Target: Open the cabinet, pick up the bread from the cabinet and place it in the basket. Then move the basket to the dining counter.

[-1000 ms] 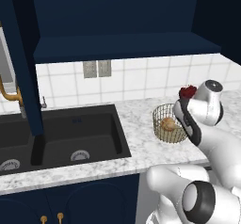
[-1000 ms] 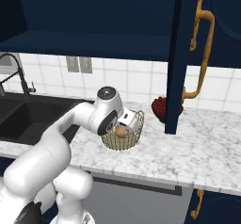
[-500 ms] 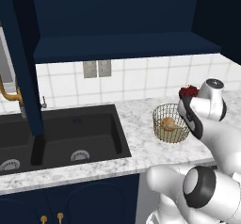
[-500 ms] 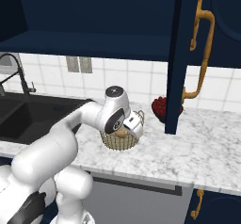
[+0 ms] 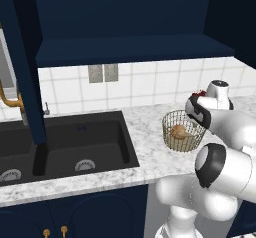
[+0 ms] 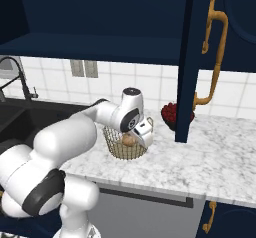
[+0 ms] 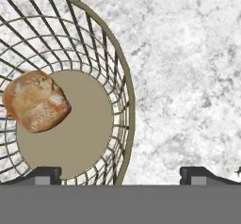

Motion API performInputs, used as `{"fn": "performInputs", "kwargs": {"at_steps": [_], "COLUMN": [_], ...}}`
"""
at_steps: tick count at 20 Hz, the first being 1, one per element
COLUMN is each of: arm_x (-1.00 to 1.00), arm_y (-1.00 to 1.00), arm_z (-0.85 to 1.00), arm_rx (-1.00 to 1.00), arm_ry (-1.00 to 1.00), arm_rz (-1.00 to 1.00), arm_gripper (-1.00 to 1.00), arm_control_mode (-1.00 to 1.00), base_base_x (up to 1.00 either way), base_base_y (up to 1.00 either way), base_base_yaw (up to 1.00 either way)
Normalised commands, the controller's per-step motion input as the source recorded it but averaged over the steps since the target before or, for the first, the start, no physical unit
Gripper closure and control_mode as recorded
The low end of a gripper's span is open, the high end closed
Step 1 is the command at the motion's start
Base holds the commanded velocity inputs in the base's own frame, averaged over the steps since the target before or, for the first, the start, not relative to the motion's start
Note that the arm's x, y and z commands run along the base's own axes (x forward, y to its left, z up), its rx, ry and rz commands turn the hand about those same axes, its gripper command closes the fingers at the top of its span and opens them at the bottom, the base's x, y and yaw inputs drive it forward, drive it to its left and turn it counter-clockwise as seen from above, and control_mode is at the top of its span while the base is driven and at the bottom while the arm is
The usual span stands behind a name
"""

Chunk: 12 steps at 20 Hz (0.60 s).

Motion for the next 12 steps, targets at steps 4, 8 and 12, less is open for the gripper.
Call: {"fn": "performInputs", "kwargs": {"at_steps": [4, 8, 12], "arm_x": [0.0, 0.0, 0.0], "arm_y": [0.01, 0.0, 0.0], "arm_z": [-0.2, -0.27, -0.31], "arm_rx": [0.09, 0.06, 0.05], "arm_ry": [0.04, 0.02, 0.02], "arm_rz": [-0.08, -0.08, -0.08], "arm_gripper": [-1.0, -1.0, -1.0], "arm_control_mode": [-1.0, -1.0, -1.0], "base_base_x": [0.0, 0.0, 0.0], "base_base_y": [0.0, 0.0, 0.0], "base_base_yaw": [0.0, 0.0, 0.0]}}
